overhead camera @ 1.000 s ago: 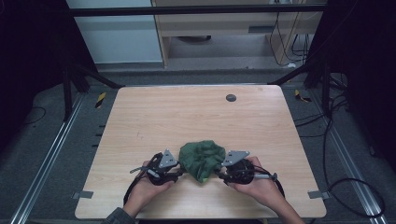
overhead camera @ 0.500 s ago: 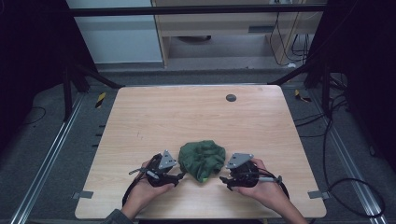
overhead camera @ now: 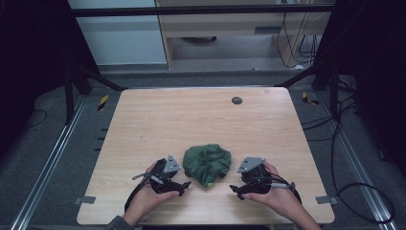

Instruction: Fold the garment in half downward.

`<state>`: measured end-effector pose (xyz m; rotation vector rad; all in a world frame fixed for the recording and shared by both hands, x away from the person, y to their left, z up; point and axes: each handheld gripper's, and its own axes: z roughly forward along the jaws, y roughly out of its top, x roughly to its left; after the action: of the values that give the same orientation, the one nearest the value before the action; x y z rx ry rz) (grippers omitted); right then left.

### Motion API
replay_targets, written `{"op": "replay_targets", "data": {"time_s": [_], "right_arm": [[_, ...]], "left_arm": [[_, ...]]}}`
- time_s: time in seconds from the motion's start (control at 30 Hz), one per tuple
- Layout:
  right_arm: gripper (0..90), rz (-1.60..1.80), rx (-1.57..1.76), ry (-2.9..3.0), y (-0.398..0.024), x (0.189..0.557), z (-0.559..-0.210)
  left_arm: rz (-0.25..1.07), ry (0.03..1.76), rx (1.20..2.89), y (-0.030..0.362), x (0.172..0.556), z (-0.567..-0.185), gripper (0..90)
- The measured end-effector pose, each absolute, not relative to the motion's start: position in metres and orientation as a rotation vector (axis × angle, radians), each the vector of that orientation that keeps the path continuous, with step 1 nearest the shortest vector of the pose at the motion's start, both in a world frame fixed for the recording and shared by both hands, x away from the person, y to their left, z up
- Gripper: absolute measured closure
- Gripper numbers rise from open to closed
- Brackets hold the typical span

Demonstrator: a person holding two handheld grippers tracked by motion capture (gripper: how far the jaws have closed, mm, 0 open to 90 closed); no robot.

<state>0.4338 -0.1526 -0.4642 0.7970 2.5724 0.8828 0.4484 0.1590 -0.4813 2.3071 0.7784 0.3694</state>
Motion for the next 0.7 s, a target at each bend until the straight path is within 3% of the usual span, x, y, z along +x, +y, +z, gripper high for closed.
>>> {"op": "replay_targets", "data": {"time_s": [0.3, 0.7], "right_arm": [[6.2, 0.869, 0.899, 2.565, -0.168, 0.437, -0.461], [4.9, 0.906, 0.958, 2.512, -0.207, 0.446, -0.448]], "left_arm": [[0.344, 0.756, 2.346, 0.159, 0.446, -0.477, 11.5], [0.323, 0.772, 2.341, 0.187, 0.46, -0.46, 5.5]]}}
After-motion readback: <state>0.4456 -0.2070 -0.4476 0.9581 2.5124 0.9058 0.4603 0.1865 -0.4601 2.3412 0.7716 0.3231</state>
